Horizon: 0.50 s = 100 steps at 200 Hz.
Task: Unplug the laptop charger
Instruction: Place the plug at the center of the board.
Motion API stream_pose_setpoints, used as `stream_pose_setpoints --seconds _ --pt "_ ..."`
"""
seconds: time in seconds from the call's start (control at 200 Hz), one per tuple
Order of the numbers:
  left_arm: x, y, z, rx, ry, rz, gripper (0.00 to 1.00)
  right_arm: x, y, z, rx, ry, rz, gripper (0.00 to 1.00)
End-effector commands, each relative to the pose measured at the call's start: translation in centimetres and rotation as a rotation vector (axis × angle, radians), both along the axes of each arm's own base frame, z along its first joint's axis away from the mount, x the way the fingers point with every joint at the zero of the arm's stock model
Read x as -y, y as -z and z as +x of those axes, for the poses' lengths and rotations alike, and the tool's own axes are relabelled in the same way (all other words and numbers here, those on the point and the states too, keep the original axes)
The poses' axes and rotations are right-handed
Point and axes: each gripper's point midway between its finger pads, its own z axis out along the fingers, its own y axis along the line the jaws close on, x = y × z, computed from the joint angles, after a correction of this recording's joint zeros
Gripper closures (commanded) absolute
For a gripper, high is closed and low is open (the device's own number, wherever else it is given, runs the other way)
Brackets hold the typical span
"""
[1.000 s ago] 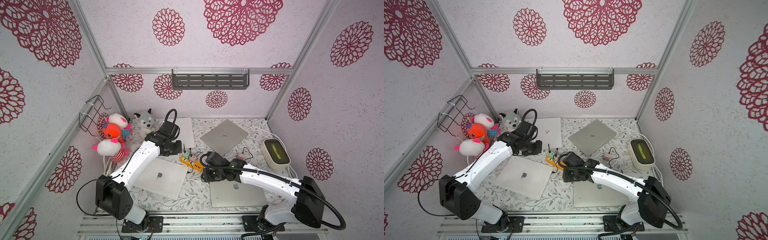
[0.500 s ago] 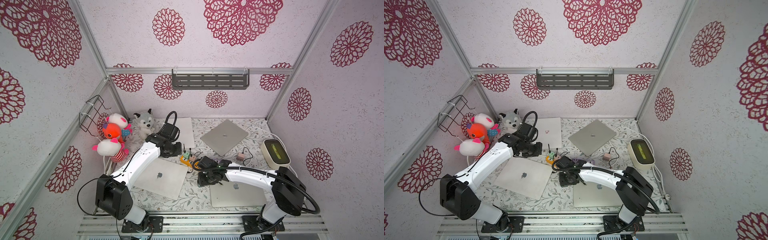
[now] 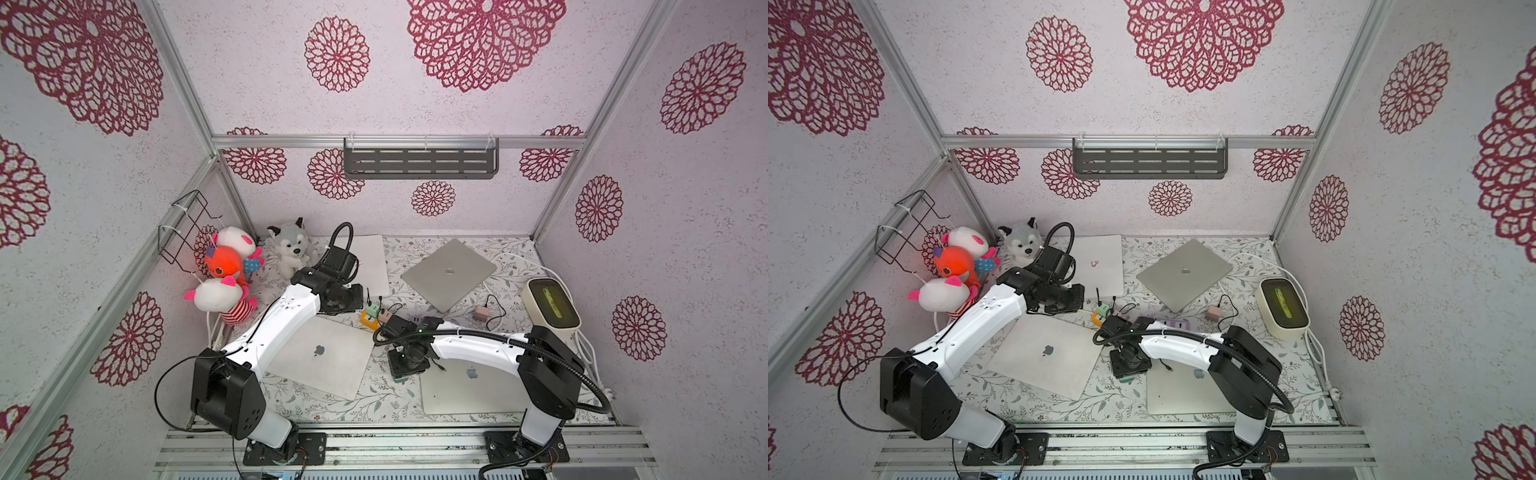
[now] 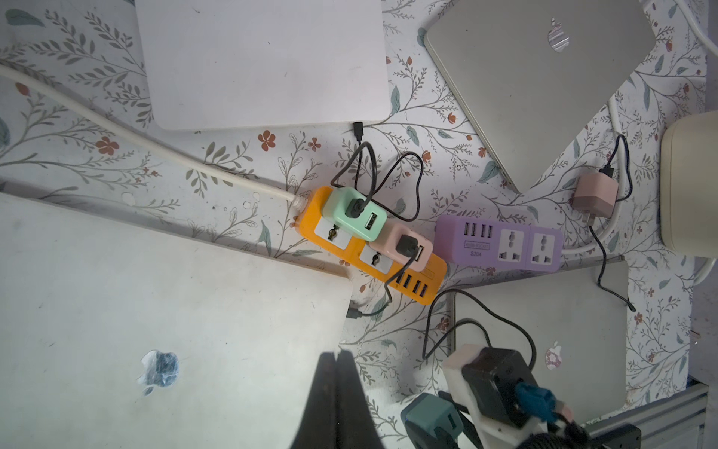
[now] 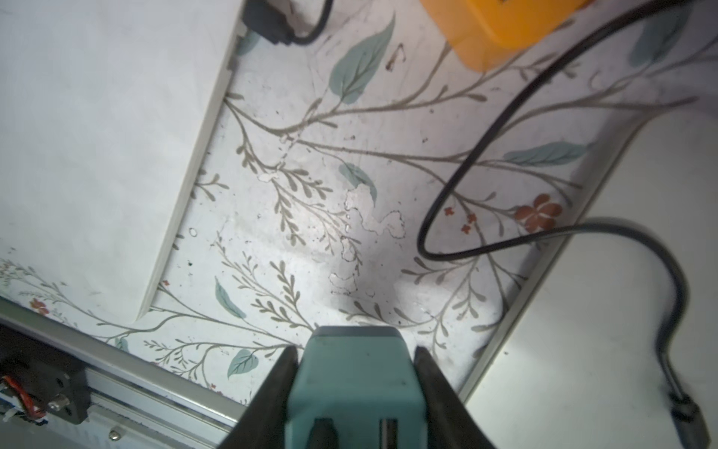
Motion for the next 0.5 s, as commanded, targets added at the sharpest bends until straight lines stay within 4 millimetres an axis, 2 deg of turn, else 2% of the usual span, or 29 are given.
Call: stream_pose_setpoints --seconds 0.0,0.17,0.495 --pt "-0.3 -0.7 0.3 0.031 -0.003 -0.016 1.0 0.2 -0.7 -0.6 -0.008 -0.039 -0.032 0.74" --pt "-0.5 -0.5 0.1 0.029 -0.004 -0.016 1.0 0.3 0.2 -1.2 -0.033 -0.07 -0.091 0.73" --pt "-1.4 -0.4 0.0 0.031 -0.022 -0.017 1.0 -0.6 0.9 -0.8 -0.039 -0.101 -0.138 0.69"
